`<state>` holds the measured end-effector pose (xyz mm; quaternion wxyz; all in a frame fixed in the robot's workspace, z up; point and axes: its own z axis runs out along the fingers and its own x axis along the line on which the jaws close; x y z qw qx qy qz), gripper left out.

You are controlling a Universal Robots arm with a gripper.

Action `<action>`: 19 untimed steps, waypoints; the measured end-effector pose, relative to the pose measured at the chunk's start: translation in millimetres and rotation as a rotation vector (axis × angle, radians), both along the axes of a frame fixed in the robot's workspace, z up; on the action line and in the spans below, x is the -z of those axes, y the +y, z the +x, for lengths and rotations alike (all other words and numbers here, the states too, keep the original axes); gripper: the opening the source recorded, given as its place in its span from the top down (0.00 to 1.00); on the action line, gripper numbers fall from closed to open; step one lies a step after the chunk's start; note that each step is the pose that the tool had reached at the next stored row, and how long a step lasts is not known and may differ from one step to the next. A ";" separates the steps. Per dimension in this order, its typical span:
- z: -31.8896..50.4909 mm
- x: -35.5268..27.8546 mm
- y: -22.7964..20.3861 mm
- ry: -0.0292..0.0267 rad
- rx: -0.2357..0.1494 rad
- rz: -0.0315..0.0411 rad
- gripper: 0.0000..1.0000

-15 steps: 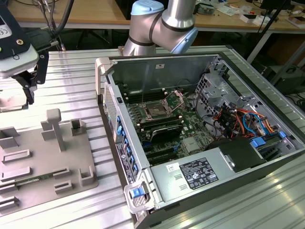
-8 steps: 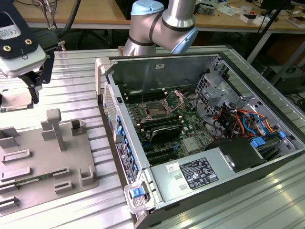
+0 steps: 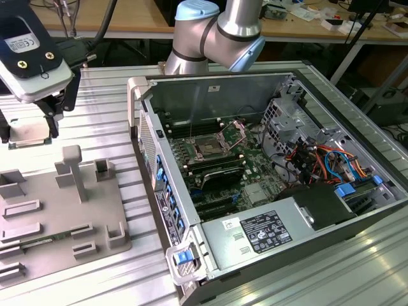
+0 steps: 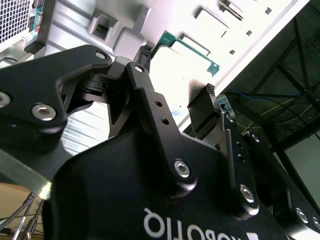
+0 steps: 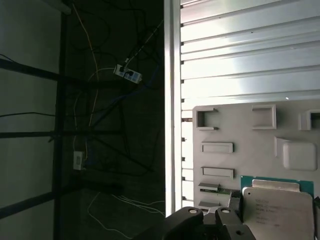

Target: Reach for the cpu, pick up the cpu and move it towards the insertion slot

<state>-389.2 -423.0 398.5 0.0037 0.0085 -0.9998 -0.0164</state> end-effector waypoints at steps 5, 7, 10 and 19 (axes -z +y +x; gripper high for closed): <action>4.0 0.0 0.0 0.0000 0.000 0.0000 0.45; 5.5 0.0 0.0 0.0000 0.000 0.0000 0.45; 9.3 0.0 0.0 0.0000 0.000 -0.0001 0.45; 18.0 0.0 0.0 0.0000 0.000 0.0000 0.45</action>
